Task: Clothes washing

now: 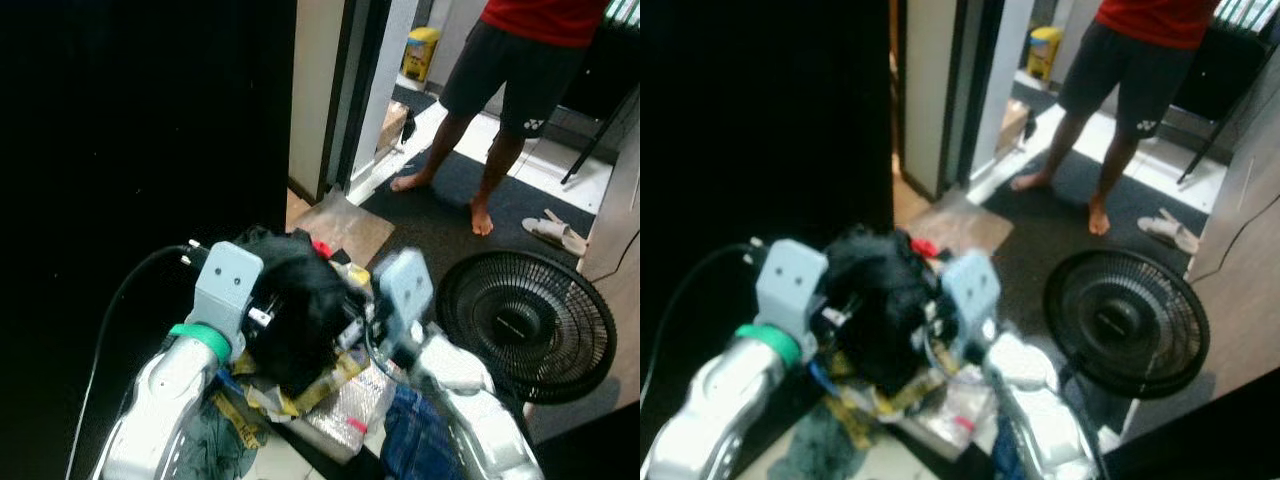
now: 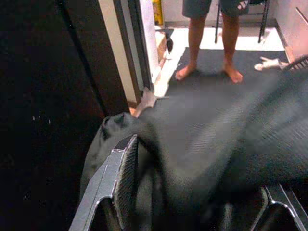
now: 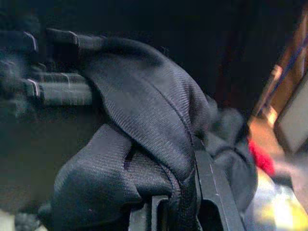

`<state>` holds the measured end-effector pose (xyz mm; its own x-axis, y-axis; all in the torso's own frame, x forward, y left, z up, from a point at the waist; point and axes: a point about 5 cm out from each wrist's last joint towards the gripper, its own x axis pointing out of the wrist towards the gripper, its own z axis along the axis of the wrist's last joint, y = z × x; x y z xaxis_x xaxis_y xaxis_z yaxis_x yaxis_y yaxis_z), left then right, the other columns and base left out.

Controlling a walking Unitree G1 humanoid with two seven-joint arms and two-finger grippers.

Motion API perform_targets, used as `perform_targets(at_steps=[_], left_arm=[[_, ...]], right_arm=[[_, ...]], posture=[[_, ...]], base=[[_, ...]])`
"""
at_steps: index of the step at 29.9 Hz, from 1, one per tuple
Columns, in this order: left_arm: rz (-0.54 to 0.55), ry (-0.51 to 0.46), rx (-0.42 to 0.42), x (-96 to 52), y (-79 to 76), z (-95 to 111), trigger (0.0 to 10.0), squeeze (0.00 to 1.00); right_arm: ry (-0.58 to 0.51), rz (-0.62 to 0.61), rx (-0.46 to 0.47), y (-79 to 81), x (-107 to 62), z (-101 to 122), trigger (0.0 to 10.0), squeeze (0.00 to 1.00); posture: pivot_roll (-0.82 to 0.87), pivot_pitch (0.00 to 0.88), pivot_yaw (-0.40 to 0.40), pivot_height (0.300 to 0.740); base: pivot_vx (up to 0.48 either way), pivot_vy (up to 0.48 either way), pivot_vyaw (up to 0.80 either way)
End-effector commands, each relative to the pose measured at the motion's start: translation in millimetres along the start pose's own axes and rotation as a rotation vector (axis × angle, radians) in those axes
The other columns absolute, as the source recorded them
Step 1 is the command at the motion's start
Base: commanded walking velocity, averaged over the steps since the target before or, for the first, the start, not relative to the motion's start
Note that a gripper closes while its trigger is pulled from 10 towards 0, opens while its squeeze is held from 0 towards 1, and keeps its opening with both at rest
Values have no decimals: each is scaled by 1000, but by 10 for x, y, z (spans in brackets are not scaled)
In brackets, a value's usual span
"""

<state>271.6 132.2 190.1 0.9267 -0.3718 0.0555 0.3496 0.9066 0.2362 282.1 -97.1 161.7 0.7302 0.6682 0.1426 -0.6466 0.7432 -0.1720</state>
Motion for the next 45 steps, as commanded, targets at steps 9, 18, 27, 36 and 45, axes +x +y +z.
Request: perform_targets(at_steps=[9,18,27,36,45], left_arm=[[41,-228,-41,44,153,584,10000,0],[53,-360,27,74,260,934,10000,0],[36,-311,-20,139,128,791,10000,0],[69,-263,-94,252,143,647,10000,0],[96,-369,-60,258,288,954,10000,0]], right_arm=[[-380,-661,-86,-872,-159,899,10000,0],[-463,-622,-248,-842,-148,1251,10000,0],[-214,-565,-90,-578,-13,442,10000,0],[-117,-574,43,-344,124,71,10000,0],[-303,-624,-36,-660,167,632,10000,0]], posture=[[62,75,23,740],[58,61,17,740],[53,55,11,740],[51,54,20,740],[55,46,24,740]], base=[[0,0,0],[0,0,0],[0,0,0],[0,0,0],[0,0,-533]])
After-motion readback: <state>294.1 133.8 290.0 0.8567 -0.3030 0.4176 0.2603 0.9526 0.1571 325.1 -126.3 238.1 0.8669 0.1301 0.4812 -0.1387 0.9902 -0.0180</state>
